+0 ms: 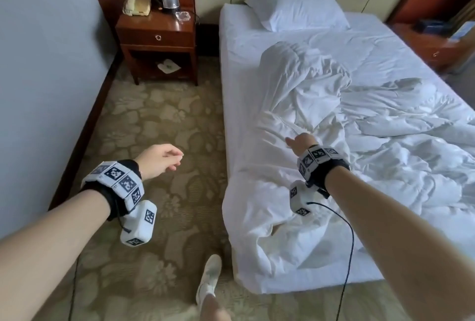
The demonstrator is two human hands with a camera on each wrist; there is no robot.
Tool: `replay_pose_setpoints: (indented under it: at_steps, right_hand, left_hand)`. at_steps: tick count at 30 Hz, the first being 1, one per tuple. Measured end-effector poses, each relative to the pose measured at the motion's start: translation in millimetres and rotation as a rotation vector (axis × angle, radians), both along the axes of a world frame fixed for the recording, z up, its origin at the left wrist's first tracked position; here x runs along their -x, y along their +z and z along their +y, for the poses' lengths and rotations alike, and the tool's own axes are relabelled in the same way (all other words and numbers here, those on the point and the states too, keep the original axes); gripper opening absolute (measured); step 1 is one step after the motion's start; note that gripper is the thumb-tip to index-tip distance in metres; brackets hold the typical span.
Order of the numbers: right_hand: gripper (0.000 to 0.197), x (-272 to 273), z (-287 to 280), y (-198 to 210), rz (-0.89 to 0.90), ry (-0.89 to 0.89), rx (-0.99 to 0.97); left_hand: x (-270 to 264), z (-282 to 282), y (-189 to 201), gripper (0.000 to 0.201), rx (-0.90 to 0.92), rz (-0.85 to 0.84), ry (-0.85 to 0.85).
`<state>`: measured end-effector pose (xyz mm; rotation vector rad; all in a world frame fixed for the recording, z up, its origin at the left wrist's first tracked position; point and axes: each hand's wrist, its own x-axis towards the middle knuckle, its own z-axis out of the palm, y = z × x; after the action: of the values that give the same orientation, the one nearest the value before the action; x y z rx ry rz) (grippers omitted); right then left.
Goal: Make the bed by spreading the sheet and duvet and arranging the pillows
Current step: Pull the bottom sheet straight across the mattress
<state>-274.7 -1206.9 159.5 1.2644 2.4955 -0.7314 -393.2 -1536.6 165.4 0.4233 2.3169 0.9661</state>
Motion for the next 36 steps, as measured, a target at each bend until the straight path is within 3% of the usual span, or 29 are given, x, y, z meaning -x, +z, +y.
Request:
replay_pose_setpoints:
  at_steps: [5,11,27,32,36]
  right_hand:
    - [0.051,67.4,62.2,-2.7,0.14,-0.248,0.049]
    - [0.062,136.4,107.1,12.7,0.223,-0.407,0.151]
    - [0.067,270.1,246.2,8.2,0.404,-0.9,0.105]
    - [0.075,281.5,297.1,-3.8,0.274,-0.906,-0.091]
    - [0.078,290.6,364.3,-19.4,0.094,-0.949,-0.132]
  left_hand:
    - [100.5,55.6,24.5,0.02,0.012,0.048,-0.057]
    - [211.6,136.9,52.4,0.021,-0.009,0.084,-0.149]
    - [455.0,414.0,24.6,0.026,-0.046,-0.031,-0.543]
    - [489.7,512.0,5.1,0.019,-0.015,-0.046,-0.663]
    - [505.0,595.9,-14.3,0.011,-0.023,-0.061,-0.75]
